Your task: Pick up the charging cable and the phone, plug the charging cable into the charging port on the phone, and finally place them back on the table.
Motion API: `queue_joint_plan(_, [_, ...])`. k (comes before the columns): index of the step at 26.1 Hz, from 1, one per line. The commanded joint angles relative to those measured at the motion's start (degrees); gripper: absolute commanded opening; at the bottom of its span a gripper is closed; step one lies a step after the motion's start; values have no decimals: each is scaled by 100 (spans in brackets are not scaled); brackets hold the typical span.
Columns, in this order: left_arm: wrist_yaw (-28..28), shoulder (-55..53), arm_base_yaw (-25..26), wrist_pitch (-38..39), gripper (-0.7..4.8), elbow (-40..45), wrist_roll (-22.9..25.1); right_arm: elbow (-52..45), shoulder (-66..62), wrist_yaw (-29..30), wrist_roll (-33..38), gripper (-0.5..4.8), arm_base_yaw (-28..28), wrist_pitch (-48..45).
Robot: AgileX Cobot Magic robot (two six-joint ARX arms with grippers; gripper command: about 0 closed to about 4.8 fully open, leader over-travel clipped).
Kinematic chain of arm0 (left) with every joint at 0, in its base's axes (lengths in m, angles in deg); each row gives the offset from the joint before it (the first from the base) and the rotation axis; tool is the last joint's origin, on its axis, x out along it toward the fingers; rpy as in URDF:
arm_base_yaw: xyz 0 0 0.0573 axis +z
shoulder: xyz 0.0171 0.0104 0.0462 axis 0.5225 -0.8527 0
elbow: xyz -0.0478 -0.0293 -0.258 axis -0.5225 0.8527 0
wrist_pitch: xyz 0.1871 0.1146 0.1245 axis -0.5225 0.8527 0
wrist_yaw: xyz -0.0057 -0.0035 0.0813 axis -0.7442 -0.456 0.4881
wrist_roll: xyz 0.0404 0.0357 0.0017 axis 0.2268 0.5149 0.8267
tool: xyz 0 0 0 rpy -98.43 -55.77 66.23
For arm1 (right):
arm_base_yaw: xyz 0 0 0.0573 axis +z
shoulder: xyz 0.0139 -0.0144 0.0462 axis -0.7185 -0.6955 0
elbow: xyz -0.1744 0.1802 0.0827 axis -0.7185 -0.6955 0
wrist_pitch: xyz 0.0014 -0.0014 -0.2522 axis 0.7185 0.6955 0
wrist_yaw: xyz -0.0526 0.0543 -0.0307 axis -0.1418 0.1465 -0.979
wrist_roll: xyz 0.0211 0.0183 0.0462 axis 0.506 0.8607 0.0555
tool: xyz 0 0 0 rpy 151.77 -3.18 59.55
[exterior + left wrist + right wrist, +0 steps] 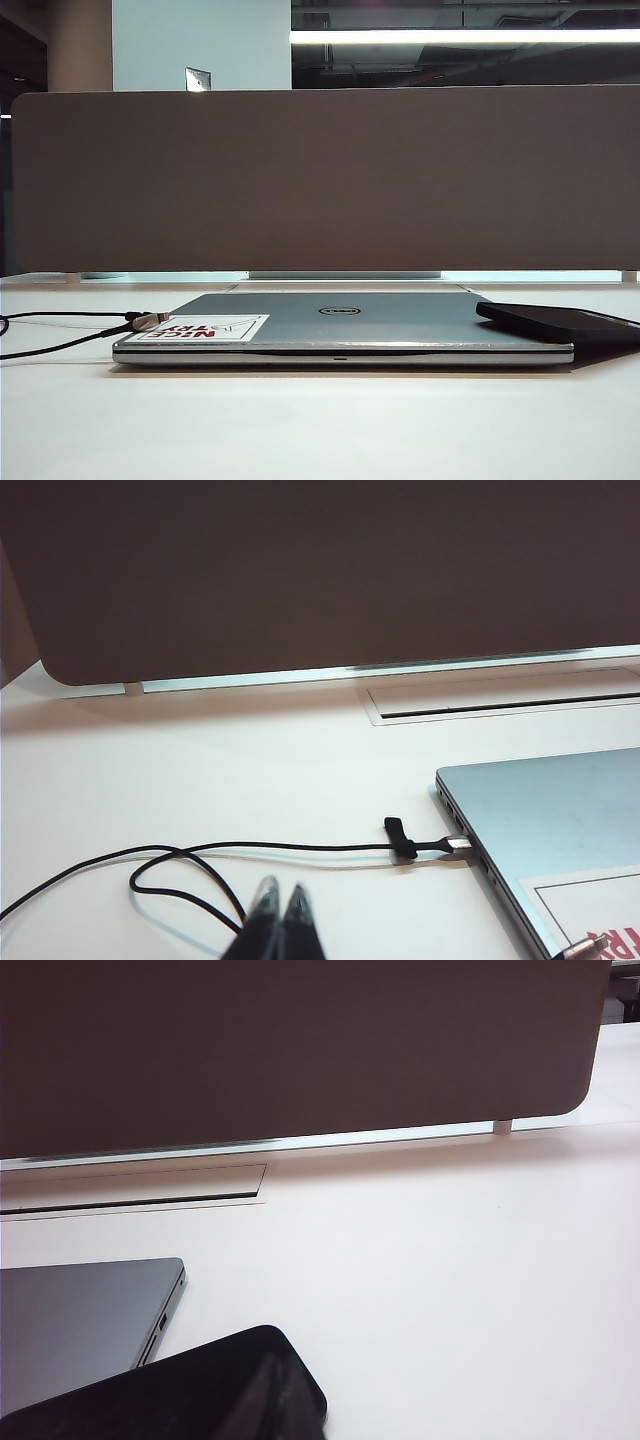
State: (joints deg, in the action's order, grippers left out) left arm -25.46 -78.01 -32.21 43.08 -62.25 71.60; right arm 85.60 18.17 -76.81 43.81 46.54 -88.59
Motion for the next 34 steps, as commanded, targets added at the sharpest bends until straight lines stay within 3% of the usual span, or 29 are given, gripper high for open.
queue_joint_plan(1, [-7, 0, -2, -66, -6, -20, 0, 9, 11, -22, 2, -5, 2, -142])
queue_joint_plan(9, [-7, 0, -2, -122, -5, -22, -306, 57, 11, -2, 4, -5, 2, -184])
queue_joint_plan(12, [-7, 0, -2, -468, -6, -83, -533, 321, 2, -9, 2, -5, 2, -177])
queue_joint_plan(21, [-4, -83, -4, -761, -6, -660, -535, 1342, -238, -2, 7, -5, 9, 35])
queue_joint_plan(26, [0, -708, -7, -782, -6, -1084, -538, 2068, -852, 46, 22, -5, 13, 35])
queue_joint_plan(34, [7, -1902, -11, -813, -6, -1707, -533, 3086, -1875, 680, 24, -5, 15, 365])
